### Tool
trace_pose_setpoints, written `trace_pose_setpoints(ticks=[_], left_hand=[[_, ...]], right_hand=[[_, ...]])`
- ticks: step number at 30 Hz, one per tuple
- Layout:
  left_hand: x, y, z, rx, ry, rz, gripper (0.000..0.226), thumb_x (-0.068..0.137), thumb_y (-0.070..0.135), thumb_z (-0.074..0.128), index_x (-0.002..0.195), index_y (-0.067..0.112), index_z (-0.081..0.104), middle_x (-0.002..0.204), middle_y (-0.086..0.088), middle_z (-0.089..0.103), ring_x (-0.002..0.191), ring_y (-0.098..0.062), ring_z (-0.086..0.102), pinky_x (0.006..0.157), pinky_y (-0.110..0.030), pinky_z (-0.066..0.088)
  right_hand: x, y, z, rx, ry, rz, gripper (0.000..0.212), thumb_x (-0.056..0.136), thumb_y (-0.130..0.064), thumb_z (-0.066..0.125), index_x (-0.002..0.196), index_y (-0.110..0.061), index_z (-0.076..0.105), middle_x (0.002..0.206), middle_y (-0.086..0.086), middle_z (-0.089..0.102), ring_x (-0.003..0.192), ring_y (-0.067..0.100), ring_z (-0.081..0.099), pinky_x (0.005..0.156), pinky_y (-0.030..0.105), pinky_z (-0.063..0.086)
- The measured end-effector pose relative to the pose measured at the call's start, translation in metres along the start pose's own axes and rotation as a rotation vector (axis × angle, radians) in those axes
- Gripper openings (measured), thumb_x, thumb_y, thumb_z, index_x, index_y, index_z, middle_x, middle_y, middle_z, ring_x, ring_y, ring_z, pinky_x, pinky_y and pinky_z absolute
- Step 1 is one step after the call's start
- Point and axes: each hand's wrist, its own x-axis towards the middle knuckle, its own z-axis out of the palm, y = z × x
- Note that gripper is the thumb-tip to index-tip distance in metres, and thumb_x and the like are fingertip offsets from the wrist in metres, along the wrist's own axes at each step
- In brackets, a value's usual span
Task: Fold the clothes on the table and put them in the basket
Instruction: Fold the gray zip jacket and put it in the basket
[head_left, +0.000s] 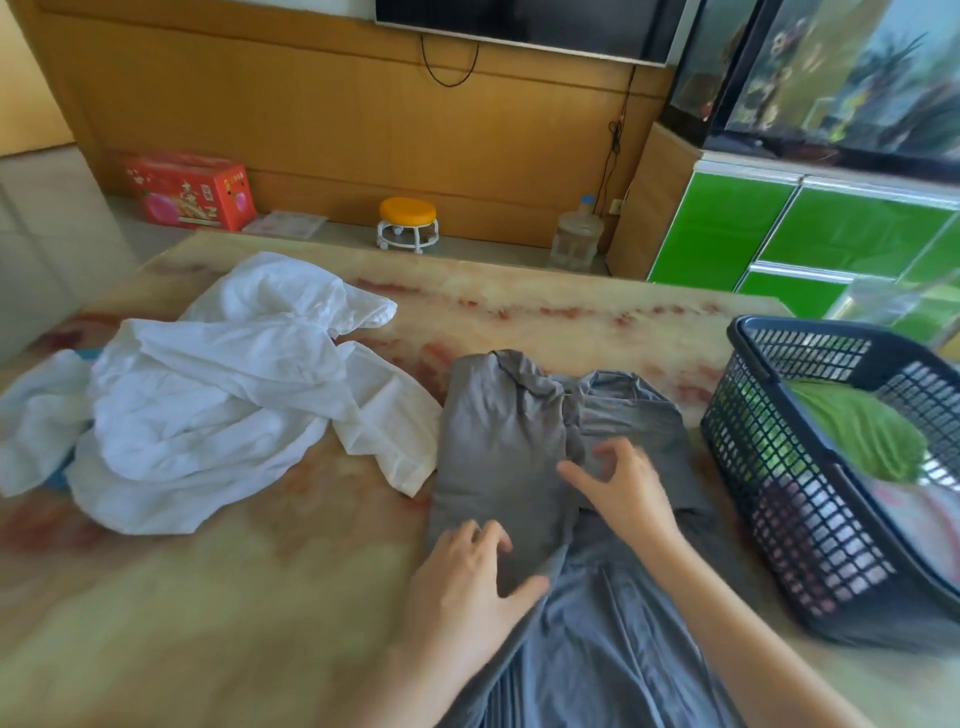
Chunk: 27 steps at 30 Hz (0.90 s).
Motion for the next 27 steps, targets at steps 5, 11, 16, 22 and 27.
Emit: trace_pose_setpoints(ticks=[5, 11, 16, 22, 27], left_hand=[[-0.026, 0.007, -0.002, 0.116, -0.209, -0.081, 0.037, 0.084, 0.05, 0.06, 0.105, 0.021, 0.049, 0.104, 0.003, 0.061, 0.099, -0.019, 0.06, 0.076, -0.03, 0.044], [-0.042, 0.019, -0.004, 0.041, -0.234, -0.054, 0.021, 0.087, 0.031, 0.059, 0.092, 0.021, 0.041, 0.094, -0.002, 0.059, 0.085, -0.023, 0.06, 0.065, -0.032, 0.041], [-0.056, 0.043, -0.005, -0.054, -0.172, 0.009, 0.018, 0.086, 0.016, 0.056, 0.092, 0.02, 0.039, 0.089, 0.001, 0.05, 0.076, -0.02, 0.05, 0.062, -0.027, 0.033], [-0.063, 0.076, 0.017, -0.158, -0.153, 0.045, 0.024, 0.086, 0.017, 0.055, 0.11, 0.017, 0.05, 0.112, 0.001, 0.056, 0.098, -0.02, 0.057, 0.075, -0.026, 0.04], [-0.073, 0.089, 0.044, -0.084, -0.228, 0.028, 0.035, 0.088, 0.018, 0.055, 0.121, 0.014, 0.045, 0.121, -0.005, 0.056, 0.107, -0.027, 0.057, 0.086, -0.033, 0.044]], right_hand=[[-0.038, 0.003, 0.018, -0.005, -0.135, 0.027, 0.06, 0.08, -0.048, 0.07, 0.125, -0.019, 0.044, 0.112, 0.004, 0.062, 0.102, 0.025, 0.06, 0.078, 0.035, 0.049], [-0.043, 0.003, 0.015, 0.031, -0.119, -0.083, 0.046, 0.088, -0.016, 0.064, 0.129, -0.021, 0.043, 0.094, 0.002, 0.053, 0.086, 0.02, 0.055, 0.073, 0.035, 0.048], [-0.047, 0.007, 0.001, 0.14, -0.098, -0.139, 0.037, 0.086, -0.006, 0.066, 0.121, -0.016, 0.056, 0.092, 0.003, 0.054, 0.085, 0.017, 0.054, 0.073, 0.023, 0.04], [-0.045, 0.019, -0.018, 0.177, -0.036, -0.188, 0.025, 0.085, 0.001, 0.064, 0.108, -0.009, 0.069, 0.093, 0.003, 0.063, 0.088, 0.012, 0.055, 0.076, 0.018, 0.039], [-0.043, 0.043, -0.025, 0.088, -0.089, -0.174, 0.026, 0.087, -0.002, 0.062, 0.111, -0.01, 0.067, 0.096, 0.005, 0.063, 0.084, 0.013, 0.055, 0.075, 0.019, 0.04]])
